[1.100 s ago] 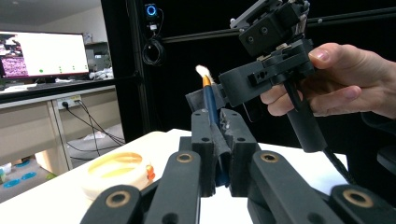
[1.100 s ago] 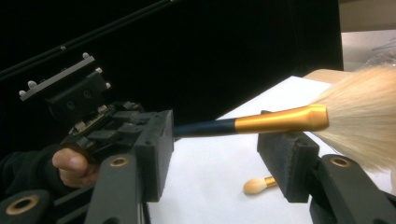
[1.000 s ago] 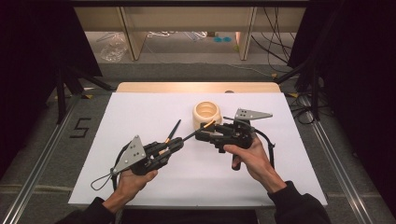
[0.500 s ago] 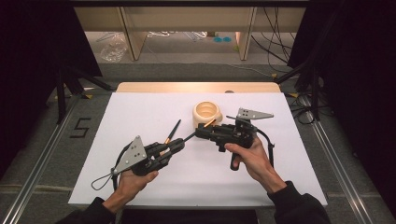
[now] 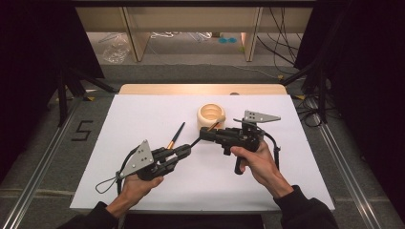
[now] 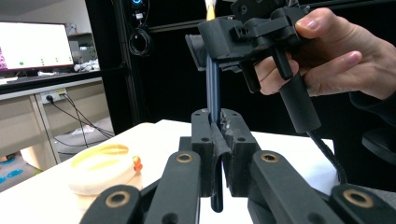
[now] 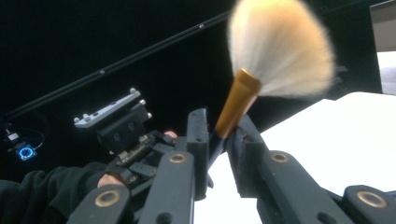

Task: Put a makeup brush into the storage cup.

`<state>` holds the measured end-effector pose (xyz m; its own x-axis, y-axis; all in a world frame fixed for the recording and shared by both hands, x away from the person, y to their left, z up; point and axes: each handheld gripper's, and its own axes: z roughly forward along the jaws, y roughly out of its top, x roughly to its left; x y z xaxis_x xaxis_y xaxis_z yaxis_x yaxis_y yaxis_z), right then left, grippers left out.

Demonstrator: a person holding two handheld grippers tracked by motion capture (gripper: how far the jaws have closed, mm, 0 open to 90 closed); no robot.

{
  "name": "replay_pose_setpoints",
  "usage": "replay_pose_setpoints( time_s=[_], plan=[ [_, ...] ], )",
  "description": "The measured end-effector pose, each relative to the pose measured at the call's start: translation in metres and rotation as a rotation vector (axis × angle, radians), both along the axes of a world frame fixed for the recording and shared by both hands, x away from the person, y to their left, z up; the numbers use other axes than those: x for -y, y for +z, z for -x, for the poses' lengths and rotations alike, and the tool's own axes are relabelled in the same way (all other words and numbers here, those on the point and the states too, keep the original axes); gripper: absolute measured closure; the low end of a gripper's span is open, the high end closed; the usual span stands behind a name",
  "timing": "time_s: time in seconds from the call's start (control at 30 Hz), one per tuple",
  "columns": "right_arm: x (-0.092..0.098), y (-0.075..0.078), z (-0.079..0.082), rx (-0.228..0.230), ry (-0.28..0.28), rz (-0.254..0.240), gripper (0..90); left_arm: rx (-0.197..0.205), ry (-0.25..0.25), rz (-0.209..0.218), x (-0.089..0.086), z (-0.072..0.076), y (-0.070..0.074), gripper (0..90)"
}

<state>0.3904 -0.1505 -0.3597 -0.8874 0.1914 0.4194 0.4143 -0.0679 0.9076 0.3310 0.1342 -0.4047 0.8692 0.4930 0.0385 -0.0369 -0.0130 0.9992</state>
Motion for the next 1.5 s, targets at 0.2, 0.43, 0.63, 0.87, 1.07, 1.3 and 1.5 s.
replay_pose_setpoints(
  time_s=[0.2,0.43,0.63,0.87,1.07,1.3,1.5],
  plan=[
    [-0.003,0.002,0.003,0.030,0.012,0.017,84.6,-0.023,-0.008,-0.016,0.001,-0.002,-0.001,84.3],
    [0.000,0.010,0.005,0.086,-0.004,0.063,84.6,-0.055,-0.004,-0.024,0.000,-0.004,-0.001,71.4],
    [0.003,0.017,0.007,0.143,-0.023,0.140,84.6,-0.056,-0.003,-0.026,-0.001,-0.004,0.000,64.3],
    [0.007,0.021,0.006,0.188,-0.065,0.232,84.6,-0.067,0.002,-0.063,-0.002,-0.004,0.000,54.3],
    [0.011,0.021,0.000,0.229,-0.104,0.307,84.6,-0.096,0.017,-0.089,-0.003,-0.005,0.000,47.9],
    [0.015,0.022,-0.009,0.220,-0.128,0.347,84.6,-0.146,0.039,-0.135,-0.007,-0.003,-0.001,39.8],
    [0.016,0.024,-0.014,0.209,-0.141,0.379,84.6,-0.178,0.045,-0.149,-0.009,-0.002,-0.002,36.2]
  ],
)
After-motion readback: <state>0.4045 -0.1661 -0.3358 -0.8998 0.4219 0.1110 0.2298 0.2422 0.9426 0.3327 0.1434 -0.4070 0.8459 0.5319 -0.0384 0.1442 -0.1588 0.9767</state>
